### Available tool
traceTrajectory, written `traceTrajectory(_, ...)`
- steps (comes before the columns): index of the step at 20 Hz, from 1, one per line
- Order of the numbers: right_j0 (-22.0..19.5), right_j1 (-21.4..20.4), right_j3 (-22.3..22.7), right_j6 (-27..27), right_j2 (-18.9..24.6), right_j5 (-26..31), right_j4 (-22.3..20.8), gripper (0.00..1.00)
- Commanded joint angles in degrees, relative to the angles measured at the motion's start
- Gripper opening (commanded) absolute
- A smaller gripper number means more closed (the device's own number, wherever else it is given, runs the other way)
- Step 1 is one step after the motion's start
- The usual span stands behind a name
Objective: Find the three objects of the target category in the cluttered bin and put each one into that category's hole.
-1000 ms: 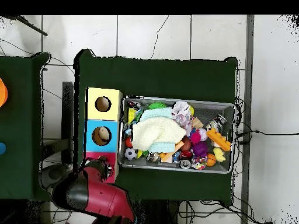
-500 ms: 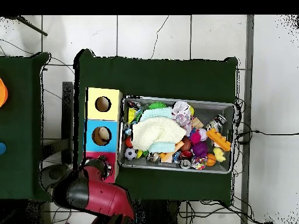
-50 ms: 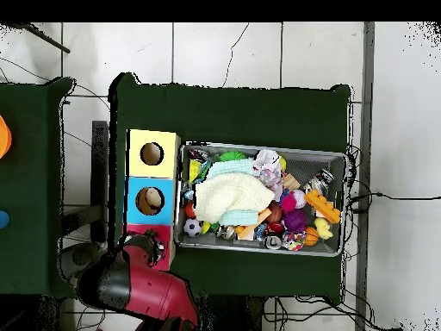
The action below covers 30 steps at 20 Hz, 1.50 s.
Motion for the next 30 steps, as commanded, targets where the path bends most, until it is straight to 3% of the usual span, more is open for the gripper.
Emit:
traceTrajectory(1, -2.2, 1.8, 0.6, 15.1, 4.5, -1.6, 1.5, 0.0)
traceTrajectory(4, -1.9, 2.1, 0.7, 15.3, 4.5, -1.9, 1.5, 0.0)
traceTrajectory(14, 3.8, -3.9, -1.1, 16.0, -3.0, 10.4, 1.7, 0.0)
traceTrajectory(22, 4.6, -4.4, -1.5, 15.9, -3.9, 11.9, 1.8, 0.0)
traceTrajectory(30, 3.4, -4.1, -0.4, 15.3, -2.5, 9.8, 2.1, 0.0)
